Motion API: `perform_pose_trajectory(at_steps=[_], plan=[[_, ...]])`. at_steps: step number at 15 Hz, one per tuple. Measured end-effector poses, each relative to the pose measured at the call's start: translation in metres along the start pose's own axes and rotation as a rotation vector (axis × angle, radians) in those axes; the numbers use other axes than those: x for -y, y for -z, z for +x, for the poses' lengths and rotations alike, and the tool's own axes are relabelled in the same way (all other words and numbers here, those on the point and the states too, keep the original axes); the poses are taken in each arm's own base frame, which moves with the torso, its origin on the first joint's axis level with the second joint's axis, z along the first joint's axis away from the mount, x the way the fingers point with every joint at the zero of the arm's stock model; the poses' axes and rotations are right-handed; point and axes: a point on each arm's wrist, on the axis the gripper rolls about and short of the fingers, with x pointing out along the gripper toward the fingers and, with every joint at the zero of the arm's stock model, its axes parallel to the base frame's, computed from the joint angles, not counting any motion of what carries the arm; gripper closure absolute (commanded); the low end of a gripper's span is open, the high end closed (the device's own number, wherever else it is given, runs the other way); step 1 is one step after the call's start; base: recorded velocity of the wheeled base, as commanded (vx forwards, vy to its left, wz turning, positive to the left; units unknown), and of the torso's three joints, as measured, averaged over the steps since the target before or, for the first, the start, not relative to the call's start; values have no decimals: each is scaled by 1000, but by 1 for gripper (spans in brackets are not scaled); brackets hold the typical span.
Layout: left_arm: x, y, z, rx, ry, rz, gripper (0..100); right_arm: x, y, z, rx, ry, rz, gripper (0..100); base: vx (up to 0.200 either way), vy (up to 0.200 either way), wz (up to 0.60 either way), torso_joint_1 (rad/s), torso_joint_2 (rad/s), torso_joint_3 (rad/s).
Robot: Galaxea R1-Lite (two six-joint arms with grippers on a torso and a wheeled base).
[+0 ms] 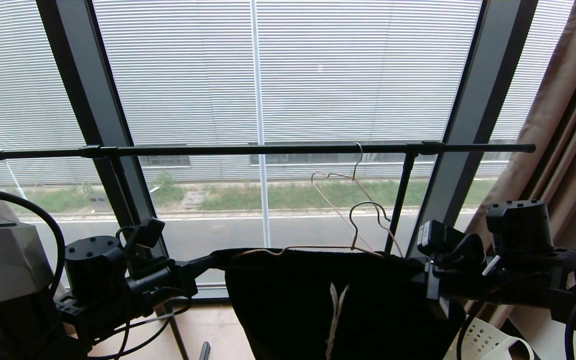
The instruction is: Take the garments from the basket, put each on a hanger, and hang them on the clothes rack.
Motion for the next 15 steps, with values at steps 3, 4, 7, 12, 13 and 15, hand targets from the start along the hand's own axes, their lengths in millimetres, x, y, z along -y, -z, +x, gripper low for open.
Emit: perform_pose_trajectory(at_steps=[3, 4, 7, 12, 13, 15], plan=[[2, 0, -2, -1, 2, 1, 100, -1, 2, 3, -34, 24, -6, 100, 0, 0, 0, 0, 0, 0], [3, 0, -2, 0, 4, 2, 100, -1, 3, 4, -48, 39, -10, 100, 0, 0, 0, 0, 0, 0], [7, -3, -5, 10, 14, 10, 100, -3, 5, 11, -87, 57, -16, 100, 0, 0, 0, 0, 0, 0], [20, -2, -5, 2, 50, 65, 100, -1, 9, 21, -141, 125, -38, 100, 0, 0, 0, 0, 0, 0], [23, -1, -5, -11, 58, 94, 100, -1, 8, 22, -144, 144, -45, 100, 0, 0, 0, 0, 0, 0], [29, 0, -4, -53, 65, 126, 100, -5, 7, 27, -153, 163, -61, 100, 0, 0, 0, 0, 0, 0]])
